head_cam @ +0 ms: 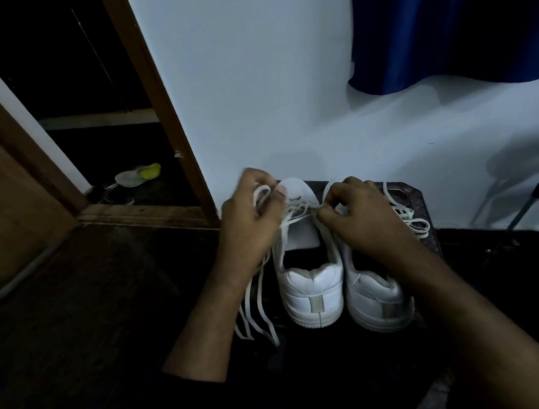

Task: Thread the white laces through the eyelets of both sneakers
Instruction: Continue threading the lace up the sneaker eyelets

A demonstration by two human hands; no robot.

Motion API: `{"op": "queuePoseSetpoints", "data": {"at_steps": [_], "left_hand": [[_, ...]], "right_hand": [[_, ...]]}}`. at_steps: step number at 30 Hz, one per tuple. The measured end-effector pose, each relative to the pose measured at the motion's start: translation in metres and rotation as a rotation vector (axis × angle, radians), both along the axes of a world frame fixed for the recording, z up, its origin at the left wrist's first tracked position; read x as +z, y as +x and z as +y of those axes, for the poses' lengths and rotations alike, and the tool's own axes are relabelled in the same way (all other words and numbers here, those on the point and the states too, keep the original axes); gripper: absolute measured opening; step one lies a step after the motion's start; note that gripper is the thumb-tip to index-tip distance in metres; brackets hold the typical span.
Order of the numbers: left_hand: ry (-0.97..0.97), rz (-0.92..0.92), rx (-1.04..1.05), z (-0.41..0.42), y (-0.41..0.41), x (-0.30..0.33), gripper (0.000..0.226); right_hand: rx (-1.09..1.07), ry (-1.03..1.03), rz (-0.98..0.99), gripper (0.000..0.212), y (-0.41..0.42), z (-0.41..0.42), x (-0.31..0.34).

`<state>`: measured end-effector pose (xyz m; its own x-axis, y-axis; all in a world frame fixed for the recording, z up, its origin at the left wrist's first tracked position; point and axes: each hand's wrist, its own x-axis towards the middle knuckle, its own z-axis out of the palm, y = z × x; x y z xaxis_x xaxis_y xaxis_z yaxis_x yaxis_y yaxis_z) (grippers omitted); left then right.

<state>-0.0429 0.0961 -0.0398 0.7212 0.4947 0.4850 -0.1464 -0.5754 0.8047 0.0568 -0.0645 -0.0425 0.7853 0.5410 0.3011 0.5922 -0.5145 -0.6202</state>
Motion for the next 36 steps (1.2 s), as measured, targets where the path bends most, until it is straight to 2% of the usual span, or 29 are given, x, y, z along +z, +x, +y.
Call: {"op": "queuePoseSetpoints", "data": {"at_steps": [1, 3, 5, 7, 9, 10, 13, 14, 16, 17, 19, 21, 23, 26, 29, 31, 34, 36], "left_hand": [[0.234, 0.085, -0.008, 0.000, 0.000, -0.005, 0.008], [0.510, 0.227, -0.030, -0.003, 0.001, -0.011, 0.018], [0.620, 0.247, 0.021, -0.005, 0.003, -0.014, 0.014], [0.602, 0.189, 0.054, -0.006, 0.006, -0.016, 0.010], [0.353, 0.086, 0.026, -0.006, 0.009, -0.017, 0.010], [0.122, 0.035, 0.009, -0.007, 0.010, -0.015, 0.013], [-0.808, -0.154, -0.161, -0.014, 0.008, 0.006, 0.017], [-0.979, -0.213, -0.214, -0.015, 0.006, 0.014, 0.017], [-1.066, -0.277, -0.175, -0.012, 0.004, 0.018, 0.019], [-1.009, -0.256, -0.089, -0.008, 0.004, 0.015, 0.018], [-0.659, -0.097, 0.159, 0.002, 0.004, 0.003, 0.006], [-0.258, 0.095, 0.295, 0.009, 0.002, -0.008, 0.025], [-0.038, 0.163, 0.231, 0.009, -0.001, -0.010, 0.030], [0.144, 0.208, 0.012, 0.004, -0.004, -0.009, 0.008], [0.085, 0.185, -0.072, 0.005, -0.005, -0.010, 0.007], [0.002, 0.181, -0.020, 0.009, -0.005, -0.009, 0.011], [-0.181, 0.266, -0.025, 0.009, -0.006, -0.011, 0.021], [-0.250, 0.299, -0.067, 0.008, -0.007, -0.012, 0.027]], "right_hand": [[0.000, -0.001, 0.000, 0.020, 0.000, 0.000, 0.000], [0.002, -0.002, -0.003, 0.027, 0.000, 0.000, 0.001], [0.001, 0.000, -0.007, 0.027, 0.000, 0.001, 0.000], [-0.003, -0.001, -0.011, 0.034, 0.000, 0.001, -0.001], [0.002, 0.002, -0.003, 0.044, 0.001, 0.000, 0.000], [0.005, 0.000, -0.001, 0.042, 0.001, 0.000, 0.000], [-0.001, 0.005, -0.017, 0.031, 0.002, -0.001, -0.001], [0.001, 0.010, -0.011, 0.030, 0.002, -0.001, -0.001], [0.017, 0.031, -0.005, 0.029, 0.001, 0.000, -0.001], [0.039, 0.032, -0.019, 0.032, 0.001, 0.000, -0.001], [0.111, -0.010, -0.079, 0.043, 0.001, 0.001, 0.000], [0.166, -0.128, -0.191, 0.040, 0.000, 0.003, -0.001], [0.180, -0.237, -0.289, 0.036, 0.000, 0.003, -0.001], [0.177, -0.322, -0.401, 0.051, -0.002, 0.003, -0.001], [0.206, -0.281, -0.361, 0.049, 0.000, 0.005, -0.005], [0.208, -0.060, -0.155, 0.044, 0.002, 0.007, -0.004], [0.091, 0.250, 0.131, 0.065, 0.004, 0.005, 0.000], [0.022, 0.398, 0.135, 0.067, 0.002, 0.003, 0.004]]}}
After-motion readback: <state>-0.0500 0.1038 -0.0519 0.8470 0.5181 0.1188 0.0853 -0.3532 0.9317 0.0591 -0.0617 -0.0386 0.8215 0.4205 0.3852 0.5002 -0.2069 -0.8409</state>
